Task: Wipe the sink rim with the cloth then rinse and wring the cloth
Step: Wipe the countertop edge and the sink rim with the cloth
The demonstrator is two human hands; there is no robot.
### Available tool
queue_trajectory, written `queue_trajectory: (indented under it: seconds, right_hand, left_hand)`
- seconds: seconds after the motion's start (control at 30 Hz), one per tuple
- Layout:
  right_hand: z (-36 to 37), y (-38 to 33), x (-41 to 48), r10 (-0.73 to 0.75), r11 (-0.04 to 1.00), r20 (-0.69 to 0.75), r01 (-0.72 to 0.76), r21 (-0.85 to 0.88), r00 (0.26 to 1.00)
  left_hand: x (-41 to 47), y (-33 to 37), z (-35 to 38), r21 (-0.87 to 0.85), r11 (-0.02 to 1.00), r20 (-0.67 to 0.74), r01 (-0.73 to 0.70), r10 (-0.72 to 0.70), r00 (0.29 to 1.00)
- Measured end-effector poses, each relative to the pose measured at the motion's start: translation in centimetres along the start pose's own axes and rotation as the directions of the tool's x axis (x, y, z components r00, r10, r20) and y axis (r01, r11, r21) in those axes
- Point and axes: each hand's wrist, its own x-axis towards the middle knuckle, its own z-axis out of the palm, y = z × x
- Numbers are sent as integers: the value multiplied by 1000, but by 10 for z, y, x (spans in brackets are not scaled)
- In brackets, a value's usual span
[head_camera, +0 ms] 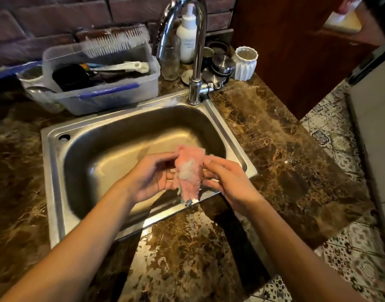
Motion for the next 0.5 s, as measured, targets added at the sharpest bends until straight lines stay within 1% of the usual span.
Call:
queue_trajectory:
  seconds: [0.1,0.2,0.27,0.33,0.4,0.5]
  right_hand:
    - [4,-5,4,9,999,9,-10,36,1000]
    - [7,-10,12,0,995,56,-5,96,998]
    - [10,-10,16,-13,995,75,5,100,997]
    - [16,-11,20,-45,995,53,40,90,998]
    - [20,-12,25,-115,992,32,112,65,993]
    - [24,-15,32,-226,973,36,224,50,973]
  left_hand:
    - [-1,5,-6,-11,1000,3,-1,1,1000]
    - [-2,12,-11,-49,999,14,-4,4,1000]
    - [-3,17,-14,-43,999,8,-6,6,1000]
    - [-4,20,-18,-26,999,12,-20,20,1000]
    - [-5,22,-23,-31,999,24,-43,44,999]
    - [-6,23,-28,-90,995,22,-45,47,999]
